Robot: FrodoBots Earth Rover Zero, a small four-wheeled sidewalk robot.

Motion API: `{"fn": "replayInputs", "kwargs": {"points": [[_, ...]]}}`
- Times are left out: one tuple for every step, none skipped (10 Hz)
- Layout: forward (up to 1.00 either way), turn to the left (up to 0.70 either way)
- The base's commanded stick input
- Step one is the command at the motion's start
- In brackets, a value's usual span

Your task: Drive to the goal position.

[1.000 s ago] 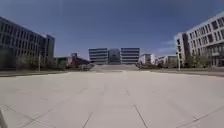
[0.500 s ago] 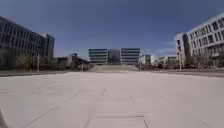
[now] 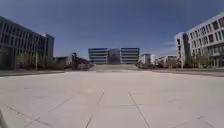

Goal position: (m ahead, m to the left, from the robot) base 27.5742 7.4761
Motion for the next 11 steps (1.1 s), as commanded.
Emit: {"fn": "replayInputs", "kwargs": {"points": [[0.70, -0.05], [0.70, -0.05], [0.70, -0.05], [0.70, -0.05], [0.70, -0.05], [0.70, -0.05], [0.70, -0.05], [0.70, -0.03], [0.70, 0.00], [0.70, 0.03], [0.70, 0.06]]}}
